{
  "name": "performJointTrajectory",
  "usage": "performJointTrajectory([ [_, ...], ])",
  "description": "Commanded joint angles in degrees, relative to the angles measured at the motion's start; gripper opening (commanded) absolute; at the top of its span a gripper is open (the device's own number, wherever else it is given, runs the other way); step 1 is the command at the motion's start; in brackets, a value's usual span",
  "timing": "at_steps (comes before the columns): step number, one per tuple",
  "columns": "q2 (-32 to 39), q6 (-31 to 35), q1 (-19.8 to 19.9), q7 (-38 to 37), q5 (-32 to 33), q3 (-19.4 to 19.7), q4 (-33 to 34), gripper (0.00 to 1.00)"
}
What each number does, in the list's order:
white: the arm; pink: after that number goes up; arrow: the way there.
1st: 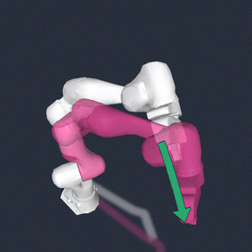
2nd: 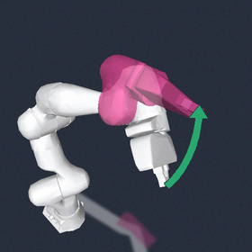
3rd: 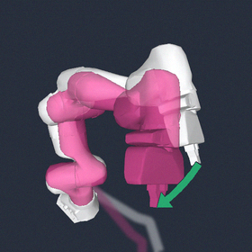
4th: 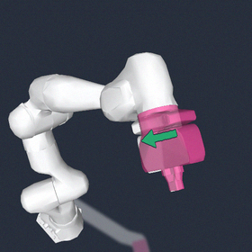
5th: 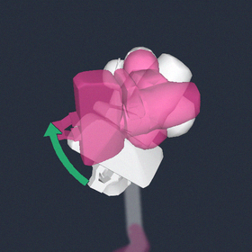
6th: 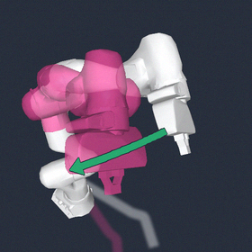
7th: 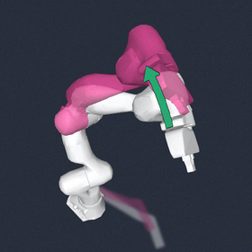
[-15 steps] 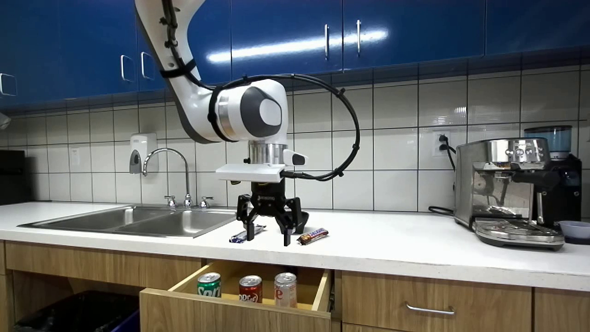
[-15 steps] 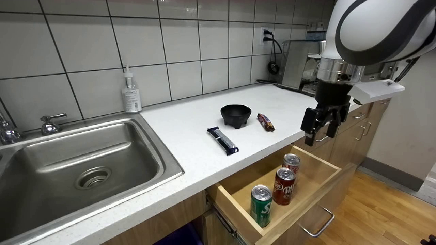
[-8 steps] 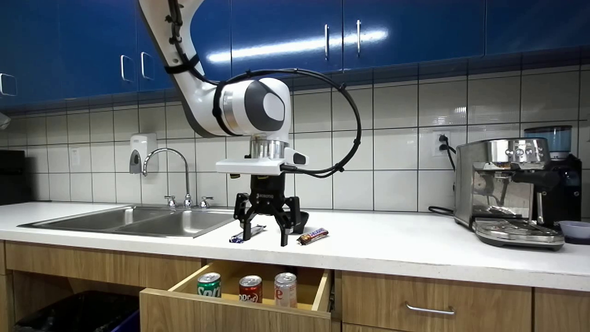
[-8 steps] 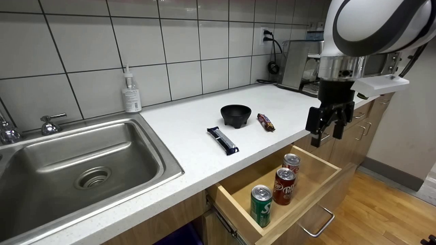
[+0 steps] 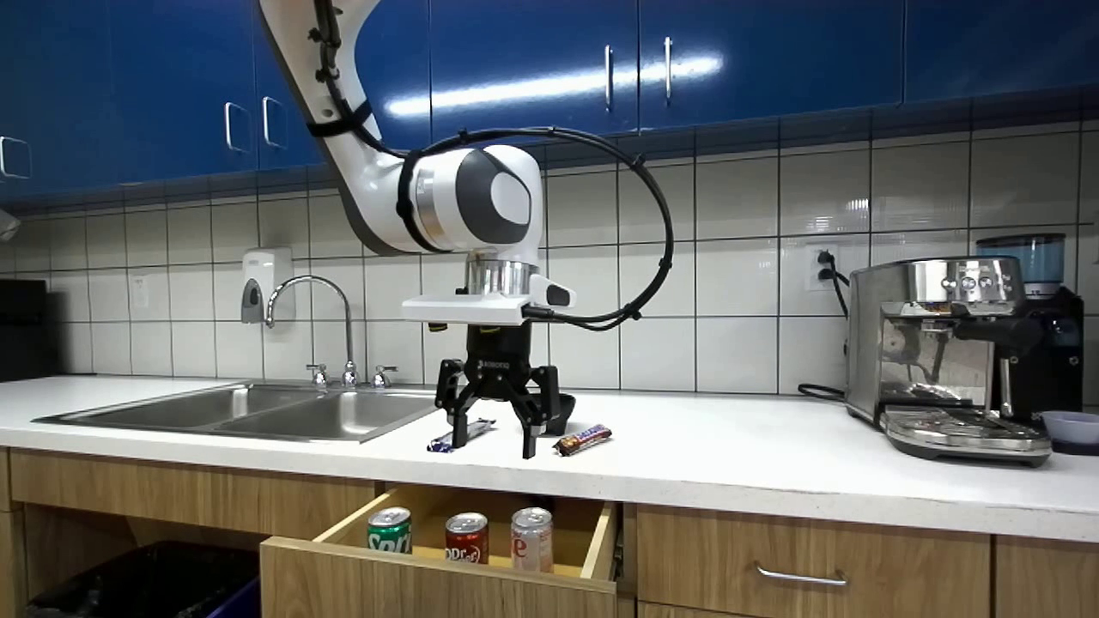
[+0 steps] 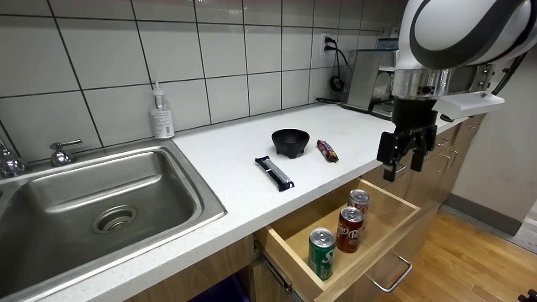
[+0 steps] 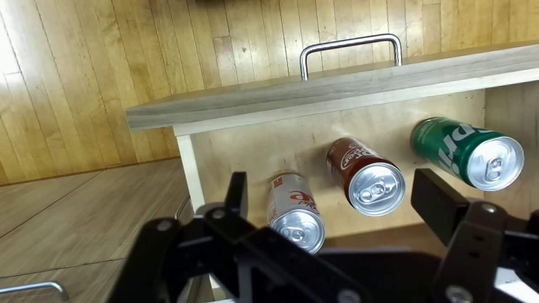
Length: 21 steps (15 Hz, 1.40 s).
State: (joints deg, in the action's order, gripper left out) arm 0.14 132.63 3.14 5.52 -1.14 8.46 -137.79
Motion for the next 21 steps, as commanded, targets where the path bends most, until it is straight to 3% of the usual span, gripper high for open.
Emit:
performJointTrajectory([
  [1, -0.01, -0.14, 1.00, -0.01, 0.01, -1.00, 0.08, 1.00],
  [21, -2.46, -2.55, 0.03, 1.61, 0.49, -3.45, -7.37, 1.00],
])
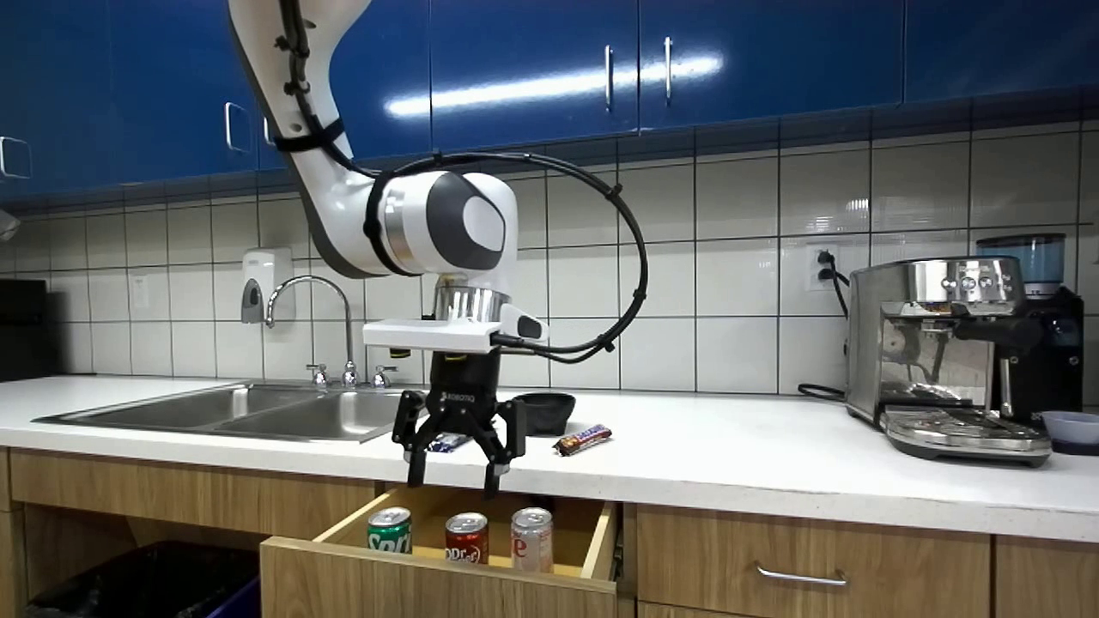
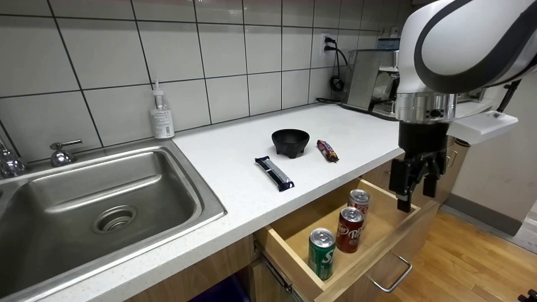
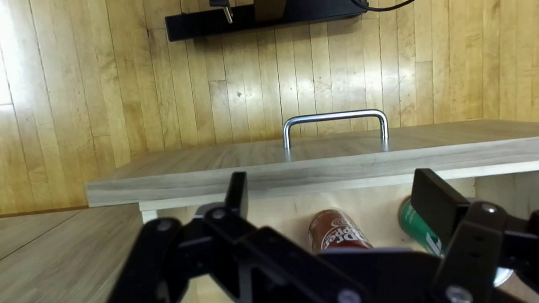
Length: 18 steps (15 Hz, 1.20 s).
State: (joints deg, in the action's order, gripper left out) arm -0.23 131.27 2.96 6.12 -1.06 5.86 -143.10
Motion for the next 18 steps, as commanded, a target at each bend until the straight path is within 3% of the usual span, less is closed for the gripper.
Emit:
performJointTrajectory([
  [1, -2.03, -1.24, 0.12, 0.89, 0.51, -1.02, -2.50, 1.00],
  [9, -2.00, -1.59, -0.73, 0.39, 1.45, -2.48, -5.55, 1.00],
  [18, 1.12, 2.91, -0.84, 2.61, 2.26, -2.98, -6.35, 1.00],
])
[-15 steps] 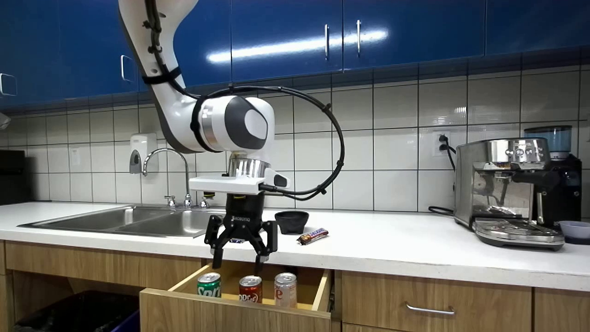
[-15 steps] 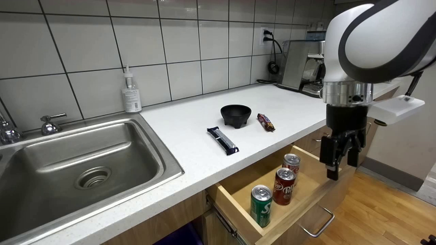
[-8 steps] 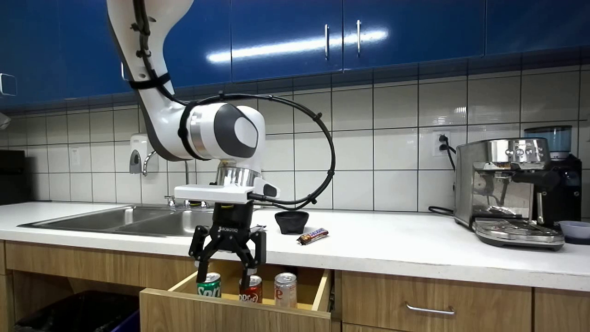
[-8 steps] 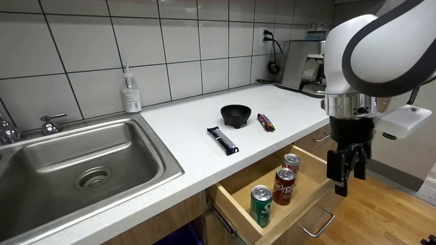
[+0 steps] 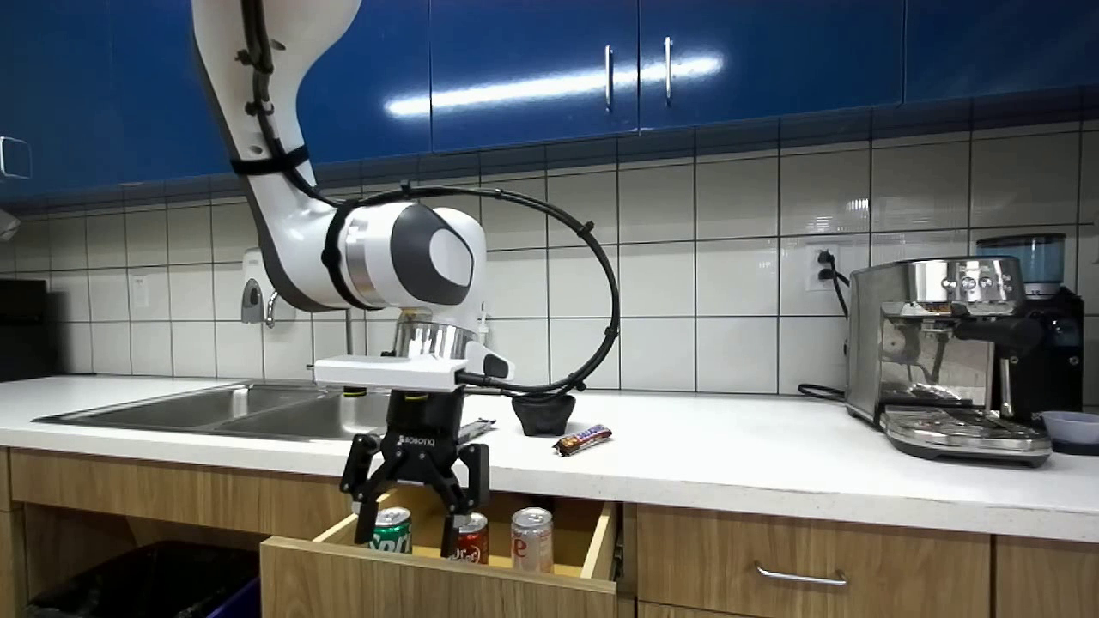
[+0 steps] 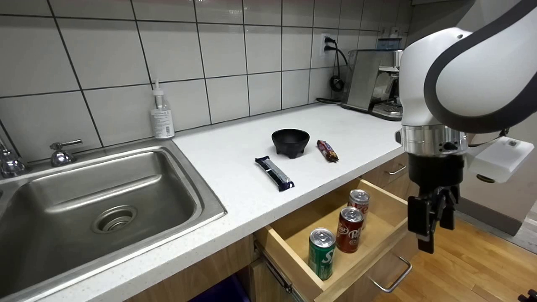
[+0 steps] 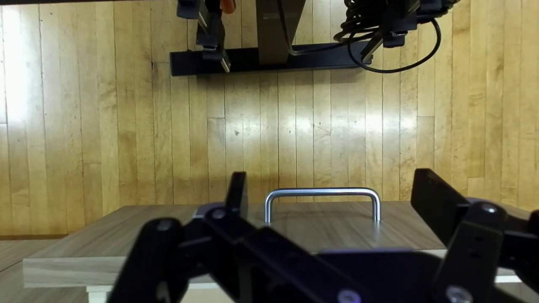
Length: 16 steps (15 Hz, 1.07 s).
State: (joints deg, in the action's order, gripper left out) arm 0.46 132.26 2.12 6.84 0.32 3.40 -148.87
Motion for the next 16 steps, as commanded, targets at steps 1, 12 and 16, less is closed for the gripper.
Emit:
performJointTrajectory([
  [1, 0.82, 2.32, -0.03, 2.36, 0.95, -0.55, -0.57, 1.00],
  [12, 7.92, 11.73, 0.10, 4.67, -0.14, -1.70, 0.45, 1.00],
  [16, 10.25, 15.20, 0.21, 4.38, 0.24, -2.01, 0.61, 1.00],
])
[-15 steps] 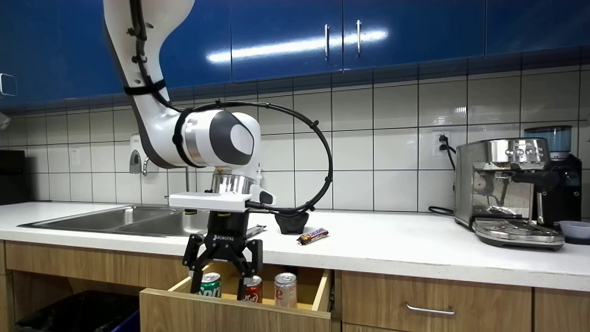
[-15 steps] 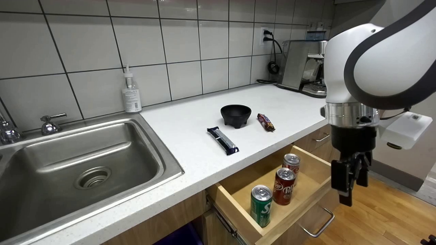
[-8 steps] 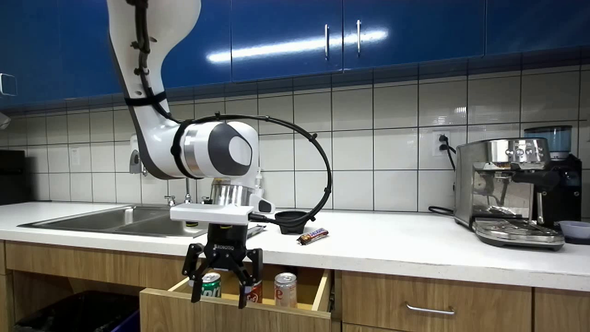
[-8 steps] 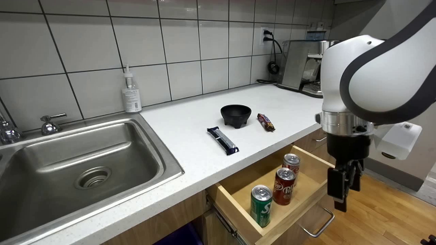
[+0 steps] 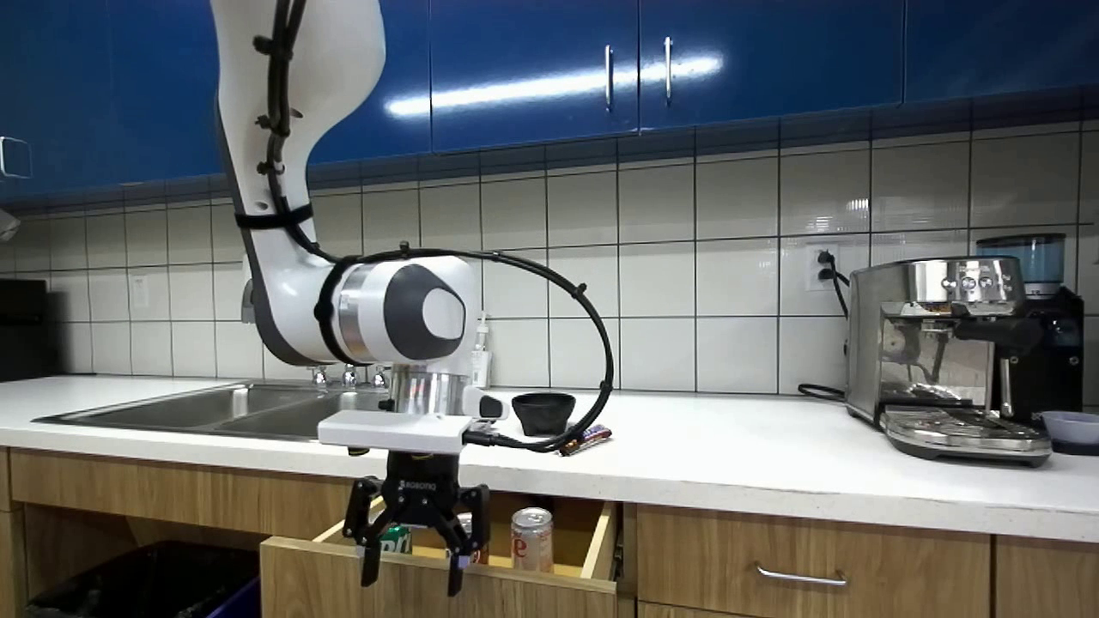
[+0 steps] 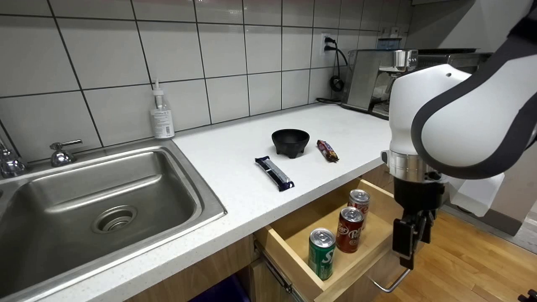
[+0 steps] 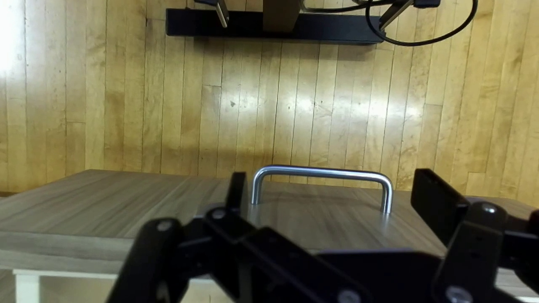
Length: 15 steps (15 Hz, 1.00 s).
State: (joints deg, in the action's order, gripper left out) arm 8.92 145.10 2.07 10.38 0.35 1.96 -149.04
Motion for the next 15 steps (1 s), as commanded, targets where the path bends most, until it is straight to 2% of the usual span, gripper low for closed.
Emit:
performJointTrajectory([
  [1, 2.15, 3.23, 0.35, 0.98, 0.11, -0.65, 0.74, 1.00],
  [7, 3.56, 6.50, 0.55, 0.88, 0.24, -0.77, 0.55, 1.00],
  [15, 3.02, 11.36, -0.31, -2.28, 3.85, 0.40, -0.09, 1.00],
])
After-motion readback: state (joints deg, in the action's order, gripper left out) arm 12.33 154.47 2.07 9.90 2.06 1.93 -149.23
